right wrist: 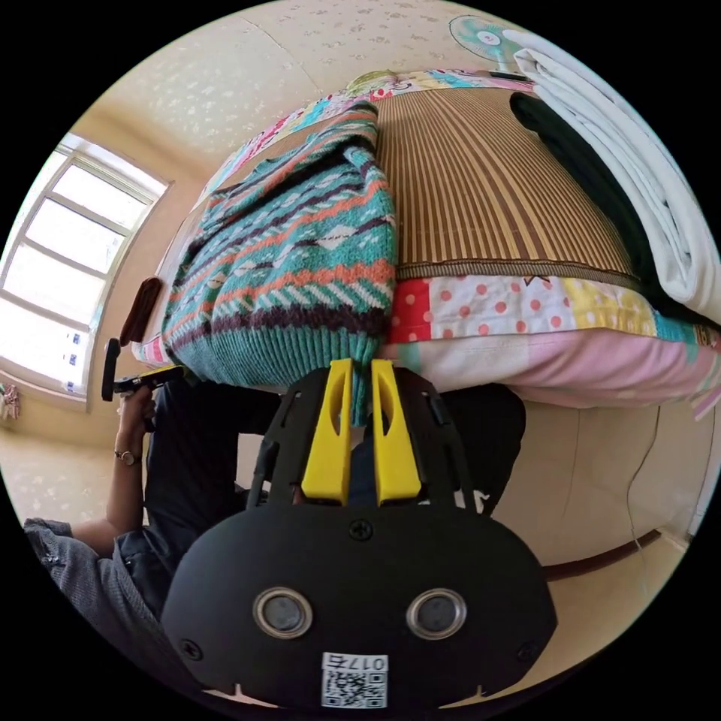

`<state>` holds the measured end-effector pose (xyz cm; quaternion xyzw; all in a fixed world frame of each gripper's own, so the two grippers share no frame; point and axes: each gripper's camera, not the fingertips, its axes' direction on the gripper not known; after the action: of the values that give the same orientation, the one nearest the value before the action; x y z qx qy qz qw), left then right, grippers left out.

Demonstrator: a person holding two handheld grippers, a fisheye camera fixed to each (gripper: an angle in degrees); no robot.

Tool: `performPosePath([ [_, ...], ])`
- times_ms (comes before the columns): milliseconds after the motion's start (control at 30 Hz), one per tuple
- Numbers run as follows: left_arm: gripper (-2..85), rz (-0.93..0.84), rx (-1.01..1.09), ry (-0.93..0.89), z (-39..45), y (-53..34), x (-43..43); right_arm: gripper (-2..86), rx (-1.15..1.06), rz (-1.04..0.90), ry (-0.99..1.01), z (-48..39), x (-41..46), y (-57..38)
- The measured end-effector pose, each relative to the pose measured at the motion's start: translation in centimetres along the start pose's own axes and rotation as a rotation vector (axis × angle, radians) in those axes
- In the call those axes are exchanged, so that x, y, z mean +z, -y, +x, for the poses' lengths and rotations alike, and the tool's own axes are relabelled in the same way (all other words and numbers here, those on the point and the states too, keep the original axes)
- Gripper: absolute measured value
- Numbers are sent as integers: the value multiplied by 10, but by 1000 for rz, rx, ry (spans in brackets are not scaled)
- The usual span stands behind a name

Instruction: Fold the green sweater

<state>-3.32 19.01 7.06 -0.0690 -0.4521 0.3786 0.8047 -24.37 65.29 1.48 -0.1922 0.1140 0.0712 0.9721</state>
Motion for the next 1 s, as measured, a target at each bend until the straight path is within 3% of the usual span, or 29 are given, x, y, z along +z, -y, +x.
performPosePath([
  [67,41,17,-4,-116,-24,-11,-12,35,3,16,89,12,-14,-2],
  [233,35,190,48,-394,-82,-56,-74,25,-39,243,628,53,-76,-16],
  [400,38,427,165,-848,-148,-87,-141,19,-42,382,892,68,-114,-15],
  [600,38,618,179,-1369,-208,-115,-160,17,-3,592,1247,72,-145,-29],
  [700,39,693,104,-1501,-231,-117,-149,16,85,689,1179,77,-152,-34],
  [833,38,697,-93,-1397,-253,-82,-131,15,73,669,798,46,-158,13],
  [1000,38,717,-305,-1348,-269,30,-121,15,96,695,541,0,-146,116],
])
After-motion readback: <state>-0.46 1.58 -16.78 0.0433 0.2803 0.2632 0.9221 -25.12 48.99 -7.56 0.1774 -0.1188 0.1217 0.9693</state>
